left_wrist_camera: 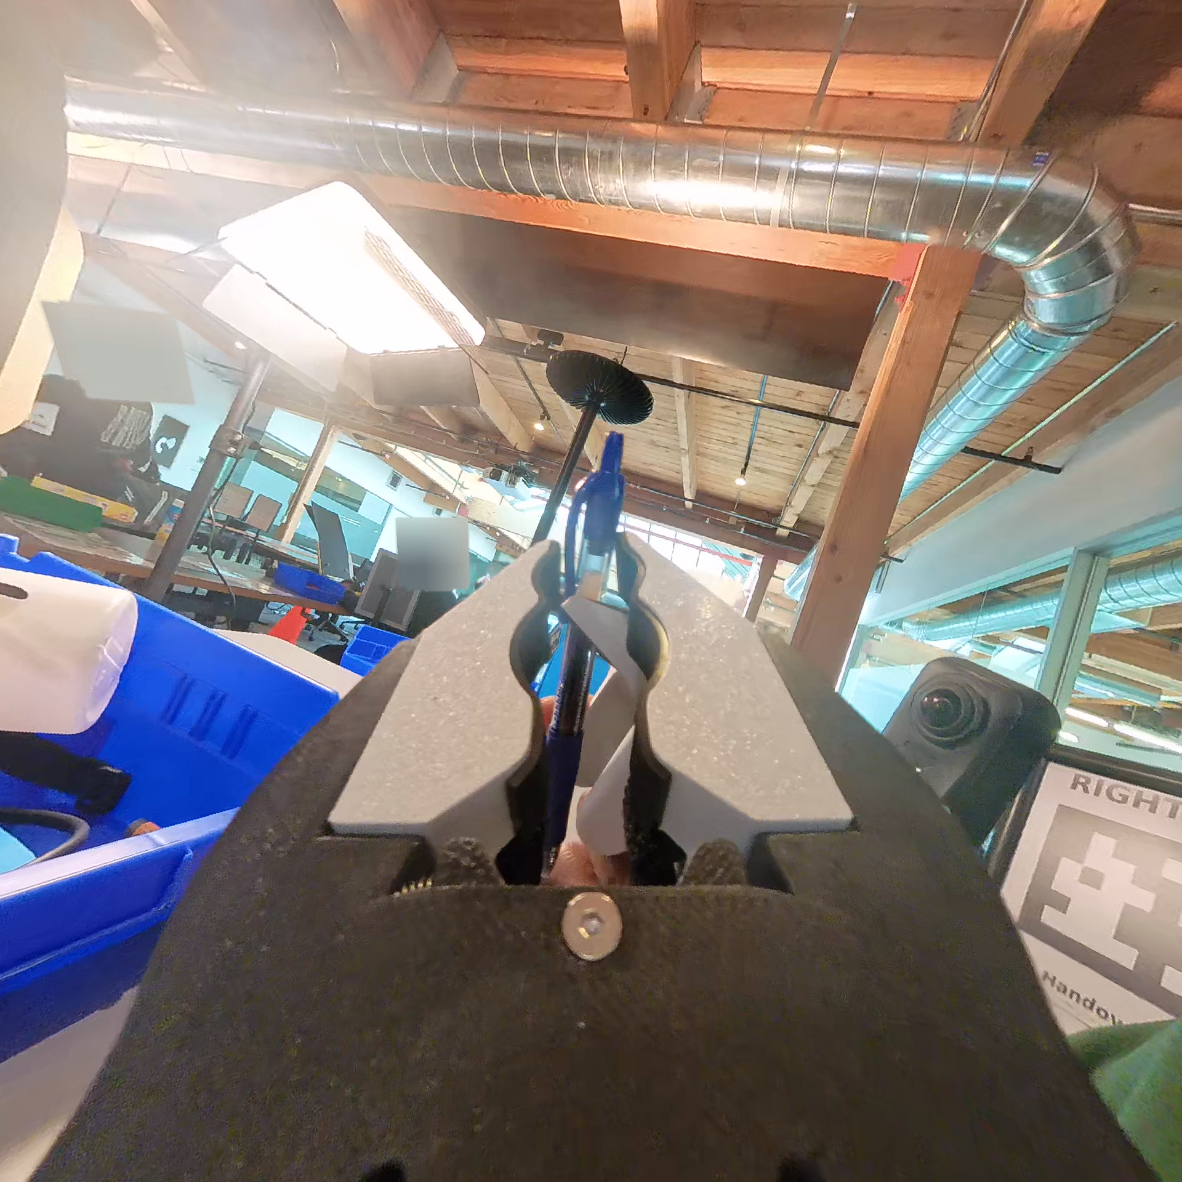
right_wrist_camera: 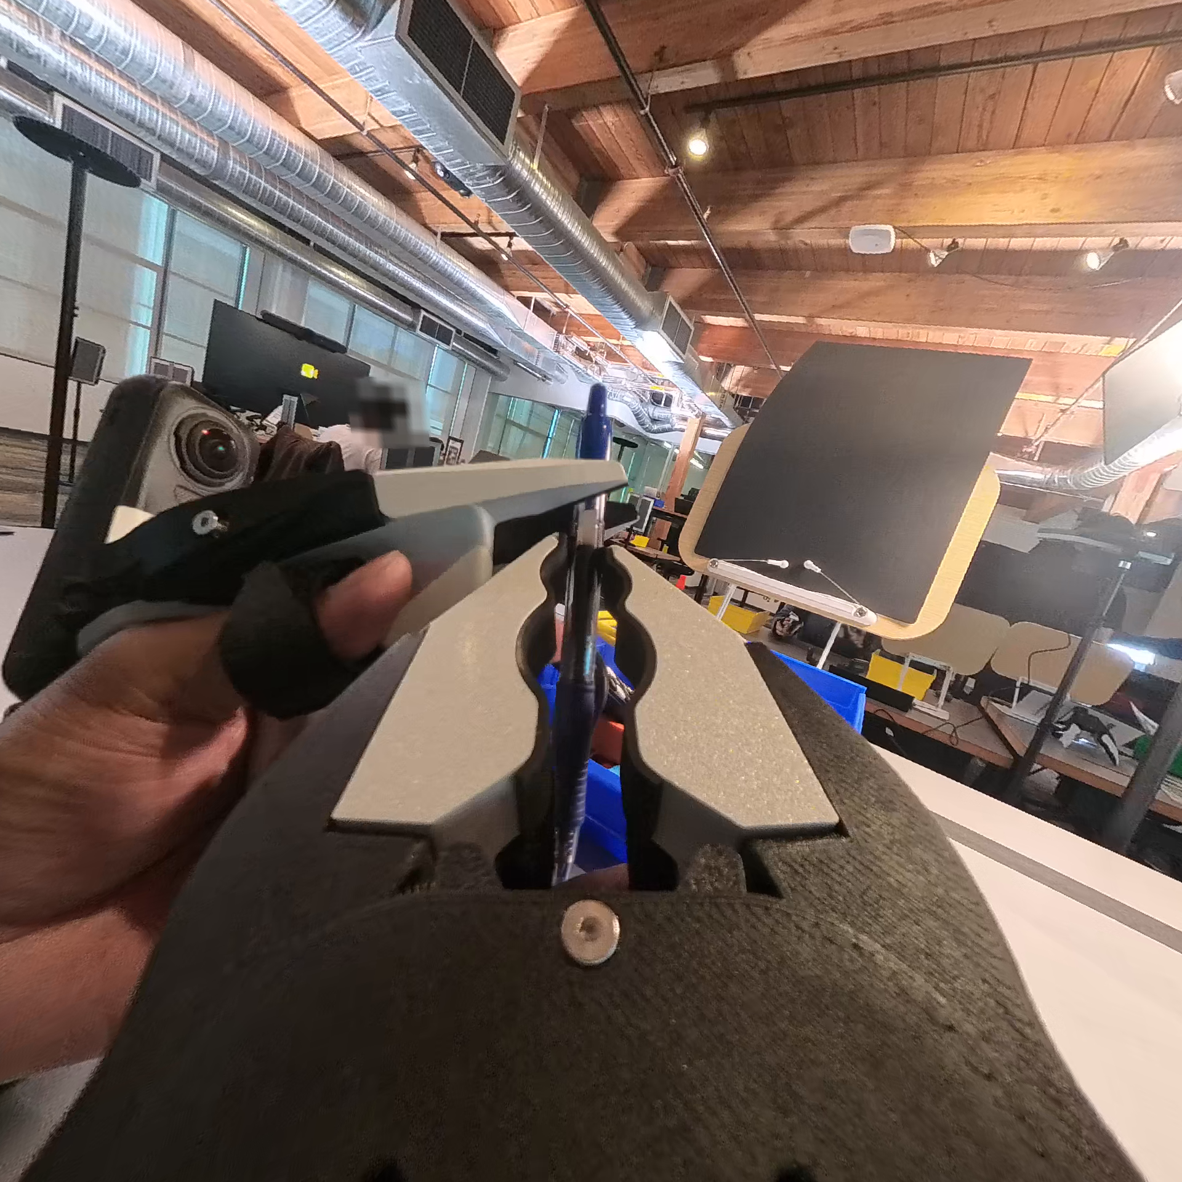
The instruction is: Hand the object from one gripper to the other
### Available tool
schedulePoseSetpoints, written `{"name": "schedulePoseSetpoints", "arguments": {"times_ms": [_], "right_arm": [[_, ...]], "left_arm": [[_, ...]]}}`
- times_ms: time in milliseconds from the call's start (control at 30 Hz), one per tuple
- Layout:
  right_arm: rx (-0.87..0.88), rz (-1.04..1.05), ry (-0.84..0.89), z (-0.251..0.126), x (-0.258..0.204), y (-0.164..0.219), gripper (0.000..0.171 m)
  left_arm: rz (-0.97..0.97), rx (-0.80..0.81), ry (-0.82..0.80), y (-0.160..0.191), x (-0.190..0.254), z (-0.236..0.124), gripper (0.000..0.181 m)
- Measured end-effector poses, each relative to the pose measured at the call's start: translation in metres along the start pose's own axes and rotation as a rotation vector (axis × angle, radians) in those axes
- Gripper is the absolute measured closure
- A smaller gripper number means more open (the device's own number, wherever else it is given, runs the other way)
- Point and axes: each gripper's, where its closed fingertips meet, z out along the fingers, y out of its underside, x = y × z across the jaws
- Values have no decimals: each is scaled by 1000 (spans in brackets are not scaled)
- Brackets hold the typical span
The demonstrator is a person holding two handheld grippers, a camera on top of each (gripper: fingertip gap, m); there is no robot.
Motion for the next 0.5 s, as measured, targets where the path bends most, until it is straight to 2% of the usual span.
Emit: {"name": "schedulePoseSetpoints", "arguments": {"times_ms": [200,500], "right_arm": [[-2,-7,-13,1,-3,1,159],[-1,-18,-1,0,-1,0,161]], "left_arm": [[41,49,-35,-11,-4,-5,167],[-2,18,-16,-3,-3,-1,162]]}}
